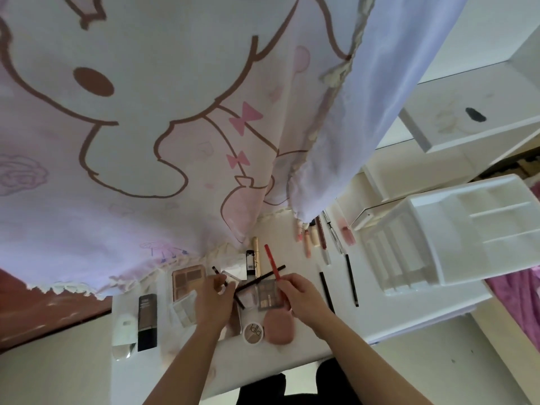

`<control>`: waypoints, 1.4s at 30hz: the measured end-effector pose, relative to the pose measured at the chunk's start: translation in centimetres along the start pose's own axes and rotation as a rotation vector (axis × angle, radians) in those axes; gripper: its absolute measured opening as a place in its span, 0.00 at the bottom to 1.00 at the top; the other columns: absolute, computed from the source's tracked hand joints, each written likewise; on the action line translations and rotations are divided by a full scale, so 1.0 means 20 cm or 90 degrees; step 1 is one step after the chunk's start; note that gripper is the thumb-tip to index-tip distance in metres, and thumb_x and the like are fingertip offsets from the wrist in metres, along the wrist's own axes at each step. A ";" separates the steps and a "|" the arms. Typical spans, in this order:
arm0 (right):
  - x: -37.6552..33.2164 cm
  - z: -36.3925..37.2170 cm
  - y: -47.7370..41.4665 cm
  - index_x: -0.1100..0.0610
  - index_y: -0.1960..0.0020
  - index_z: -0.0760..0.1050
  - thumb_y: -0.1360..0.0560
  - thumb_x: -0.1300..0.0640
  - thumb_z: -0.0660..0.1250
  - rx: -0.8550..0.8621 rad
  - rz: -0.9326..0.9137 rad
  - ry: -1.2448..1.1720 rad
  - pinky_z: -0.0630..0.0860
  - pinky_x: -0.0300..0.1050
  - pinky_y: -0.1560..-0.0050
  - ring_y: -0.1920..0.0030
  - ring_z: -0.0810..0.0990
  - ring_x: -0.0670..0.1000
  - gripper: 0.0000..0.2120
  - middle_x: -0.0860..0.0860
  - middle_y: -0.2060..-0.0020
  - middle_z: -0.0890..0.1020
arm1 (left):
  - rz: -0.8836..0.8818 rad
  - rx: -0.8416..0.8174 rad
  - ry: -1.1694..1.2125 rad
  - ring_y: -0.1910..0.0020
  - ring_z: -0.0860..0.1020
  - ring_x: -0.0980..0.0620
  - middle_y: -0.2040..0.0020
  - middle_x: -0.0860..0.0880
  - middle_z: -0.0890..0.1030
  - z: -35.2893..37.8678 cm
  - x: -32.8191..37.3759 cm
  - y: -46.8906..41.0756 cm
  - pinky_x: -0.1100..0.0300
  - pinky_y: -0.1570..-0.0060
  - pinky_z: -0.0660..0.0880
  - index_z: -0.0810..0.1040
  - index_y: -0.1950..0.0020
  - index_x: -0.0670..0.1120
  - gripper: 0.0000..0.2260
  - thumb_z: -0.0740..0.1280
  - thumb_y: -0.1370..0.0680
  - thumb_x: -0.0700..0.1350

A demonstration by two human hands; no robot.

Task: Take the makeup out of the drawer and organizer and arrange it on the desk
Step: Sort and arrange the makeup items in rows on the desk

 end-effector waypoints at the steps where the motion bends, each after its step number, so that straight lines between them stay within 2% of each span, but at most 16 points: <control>1: -0.01 0.01 0.05 0.58 0.49 0.79 0.19 0.56 0.62 -0.025 -0.006 -0.019 0.68 0.35 0.71 0.70 0.71 0.45 0.09 0.49 0.66 0.76 | 0.013 -0.007 0.034 0.48 0.80 0.50 0.50 0.51 0.82 0.00 0.06 0.02 0.56 0.50 0.74 0.79 0.43 0.47 0.10 0.68 0.22 0.48; 4: -0.06 0.05 0.16 0.55 0.52 0.79 0.17 0.54 0.61 -0.083 -0.034 -0.062 0.63 0.37 0.70 0.70 0.66 0.45 0.10 0.48 0.68 0.70 | -0.007 -0.108 0.276 0.56 0.81 0.54 0.53 0.51 0.84 0.03 0.25 0.14 0.62 0.59 0.74 0.80 0.46 0.45 0.10 0.63 0.18 0.50; 7: -0.12 0.04 0.22 0.54 0.52 0.81 0.17 0.52 0.60 -0.094 -0.060 -0.052 0.63 0.37 0.69 0.70 0.65 0.45 0.12 0.50 0.67 0.69 | -0.010 -0.218 0.432 0.53 0.82 0.49 0.50 0.47 0.86 0.08 0.37 0.25 0.56 0.58 0.74 0.81 0.44 0.43 0.15 0.60 0.17 0.52; 10: -0.18 0.03 0.28 0.51 0.53 0.82 0.16 0.50 0.59 -0.116 -0.076 -0.042 0.64 0.37 0.69 0.70 0.65 0.44 0.15 0.49 0.68 0.69 | 0.016 -0.222 0.477 0.53 0.81 0.49 0.49 0.44 0.86 0.08 0.42 0.30 0.54 0.55 0.72 0.81 0.43 0.42 0.14 0.61 0.18 0.49; 13: -0.23 0.01 0.34 0.45 0.64 0.82 0.17 0.47 0.58 -0.136 -0.103 -0.005 0.64 0.36 0.69 0.72 0.65 0.44 0.21 0.46 0.72 0.69 | 0.008 -0.205 0.546 0.55 0.79 0.49 0.52 0.42 0.86 0.07 0.44 0.31 0.55 0.57 0.71 0.83 0.47 0.41 0.12 0.66 0.23 0.49; 17: -0.33 -0.07 0.40 0.45 0.73 0.75 0.17 0.50 0.60 -0.027 -0.207 0.116 0.66 0.31 0.67 0.75 0.70 0.39 0.25 0.40 0.78 0.75 | -0.032 -0.204 0.620 0.60 0.77 0.51 0.58 0.43 0.85 0.09 0.47 0.33 0.59 0.64 0.68 0.83 0.52 0.41 0.08 0.67 0.22 0.44; 20: -0.37 -0.12 0.43 0.48 0.65 0.78 0.18 0.46 0.60 0.067 -0.297 0.252 0.71 0.34 0.65 0.71 0.76 0.39 0.19 0.38 0.75 0.77 | -0.049 -0.209 0.650 0.61 0.78 0.52 0.58 0.43 0.85 0.12 0.49 0.35 0.59 0.65 0.68 0.82 0.51 0.41 0.08 0.69 0.25 0.45; 23: -0.38 -0.14 0.43 0.53 0.56 0.81 0.18 0.39 0.52 0.156 -0.419 0.457 0.73 0.42 0.63 0.68 0.76 0.46 0.25 0.44 0.70 0.77 | -0.079 -0.205 0.651 0.63 0.79 0.53 0.58 0.43 0.85 0.16 0.48 0.36 0.61 0.67 0.69 0.82 0.53 0.41 0.08 0.71 0.26 0.46; 24: -0.38 -0.14 0.44 0.52 0.55 0.81 0.18 0.39 0.51 0.174 -0.456 0.508 0.71 0.42 0.64 0.68 0.74 0.47 0.25 0.44 0.69 0.76 | -0.090 -0.203 0.652 0.64 0.78 0.53 0.59 0.44 0.85 0.18 0.46 0.37 0.61 0.68 0.69 0.81 0.53 0.41 0.07 0.70 0.24 0.45; 26: -0.35 -0.16 0.43 0.51 0.53 0.80 0.18 0.43 0.55 0.181 -0.483 0.548 0.70 0.40 0.63 0.67 0.73 0.46 0.19 0.44 0.65 0.75 | -0.114 -0.195 0.669 0.67 0.76 0.54 0.61 0.45 0.84 0.18 0.44 0.36 0.63 0.72 0.69 0.80 0.54 0.42 0.06 0.69 0.23 0.45; 28: -0.31 -0.22 0.43 0.47 0.55 0.77 0.21 0.53 0.65 0.178 -0.468 0.510 0.72 0.37 0.60 0.62 0.76 0.44 0.05 0.42 0.61 0.76 | -0.131 -0.175 0.727 0.70 0.75 0.56 0.60 0.45 0.83 0.14 0.41 0.31 0.65 0.75 0.69 0.79 0.54 0.43 0.06 0.69 0.25 0.45; 31: -0.23 -0.34 0.45 0.41 0.63 0.67 0.24 0.62 0.69 0.219 -0.407 0.394 0.68 0.29 0.61 0.64 0.74 0.41 0.20 0.40 0.63 0.73 | -0.106 -0.169 0.751 0.70 0.76 0.57 0.58 0.45 0.82 0.04 0.41 0.25 0.67 0.74 0.72 0.79 0.53 0.43 0.06 0.67 0.23 0.46; 33: -0.19 -0.35 0.44 0.42 0.64 0.69 0.24 0.60 0.70 0.173 -0.328 0.321 0.68 0.30 0.62 0.66 0.73 0.42 0.18 0.43 0.66 0.74 | -0.101 -0.177 0.754 0.68 0.77 0.57 0.60 0.46 0.82 0.02 0.40 0.24 0.67 0.72 0.74 0.79 0.53 0.43 0.06 0.66 0.21 0.45; 37: -0.07 -0.27 0.33 0.49 0.54 0.76 0.24 0.54 0.69 0.070 -0.114 0.228 0.69 0.32 0.63 0.67 0.71 0.41 0.02 0.45 0.67 0.73 | -0.150 -0.181 0.789 0.67 0.78 0.56 0.59 0.46 0.79 0.09 0.36 0.26 0.66 0.71 0.75 0.79 0.53 0.42 0.08 0.65 0.20 0.45; 40: 0.01 -0.23 0.29 0.50 0.42 0.76 0.25 0.52 0.71 0.024 -0.002 0.085 0.73 0.37 0.57 0.59 0.78 0.44 0.12 0.47 0.59 0.79 | -0.190 -0.183 0.814 0.69 0.79 0.57 0.61 0.47 0.80 0.15 0.34 0.29 0.66 0.72 0.76 0.79 0.54 0.42 0.08 0.64 0.19 0.44; 42: 0.01 -0.20 0.29 0.54 0.40 0.77 0.22 0.55 0.67 -0.005 0.027 -0.033 0.73 0.39 0.57 0.57 0.79 0.47 0.12 0.50 0.56 0.81 | -0.203 -0.178 0.815 0.69 0.79 0.56 0.64 0.47 0.82 0.15 0.34 0.31 0.66 0.72 0.77 0.79 0.54 0.42 0.08 0.64 0.19 0.44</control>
Point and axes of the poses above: each hand's wrist, its own y-axis away from the middle knuckle, its own z-axis out of the palm, x = y × z, the point moved 8 cm from there along -y, towards the middle knuckle
